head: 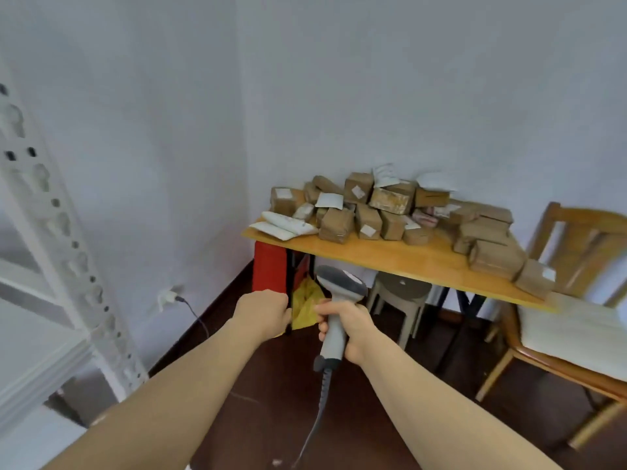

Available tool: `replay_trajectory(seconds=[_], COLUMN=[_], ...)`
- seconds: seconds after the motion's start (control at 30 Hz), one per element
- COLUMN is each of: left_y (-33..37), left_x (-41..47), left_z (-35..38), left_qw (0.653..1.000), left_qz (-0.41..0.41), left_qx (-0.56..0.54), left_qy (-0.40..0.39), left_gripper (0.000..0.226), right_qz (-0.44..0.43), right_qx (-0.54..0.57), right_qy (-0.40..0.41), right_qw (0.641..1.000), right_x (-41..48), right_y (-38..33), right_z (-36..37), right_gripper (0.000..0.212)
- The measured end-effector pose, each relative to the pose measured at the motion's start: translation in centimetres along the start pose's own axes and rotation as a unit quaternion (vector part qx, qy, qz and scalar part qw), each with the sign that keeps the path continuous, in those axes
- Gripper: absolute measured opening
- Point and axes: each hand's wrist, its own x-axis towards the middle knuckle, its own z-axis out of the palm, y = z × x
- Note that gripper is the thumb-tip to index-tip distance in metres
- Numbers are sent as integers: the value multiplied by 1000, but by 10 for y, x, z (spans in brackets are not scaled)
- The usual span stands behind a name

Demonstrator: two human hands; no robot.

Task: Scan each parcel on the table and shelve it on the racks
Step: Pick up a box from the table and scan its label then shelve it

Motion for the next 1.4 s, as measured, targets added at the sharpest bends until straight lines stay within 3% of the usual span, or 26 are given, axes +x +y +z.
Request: replay_trajectory(seconds=[0.2, 0.57, 0.63, 0.77, 0.97, 1.2, 1.4], left_y=[12, 24, 30, 46, 76, 92, 90], left_x=[134, 325, 353, 420, 521, 601, 635], left_z=[15, 45, 54, 70, 89, 123, 145], left_qw=[998, 990, 986, 975, 946, 925, 920], left_qz=[22, -5, -24, -79, -199, -292, -316], left_qx=[-53, -115, -141, -186, -233, -202, -178], left_qy=[-29, -80, -87, -93, -105, -136, -148], left_gripper=[39, 45, 50, 86, 108, 134, 145], right_qz=[15, 40, 53, 70, 120, 164, 186], right_qx=[65, 130, 128, 122, 92, 50, 53], right_qy=[98, 166, 163, 151, 86, 49, 46], right_qw=[993, 977, 977, 978, 985, 984, 980], right_x=[102, 252, 282, 351, 444, 522, 551], right_y=[-58, -119, -126, -146, -187, -208, -202], right_z=[-46, -110, -120, -142, -183, -210, -219], right_gripper=[6, 5, 3, 6, 9, 10, 8])
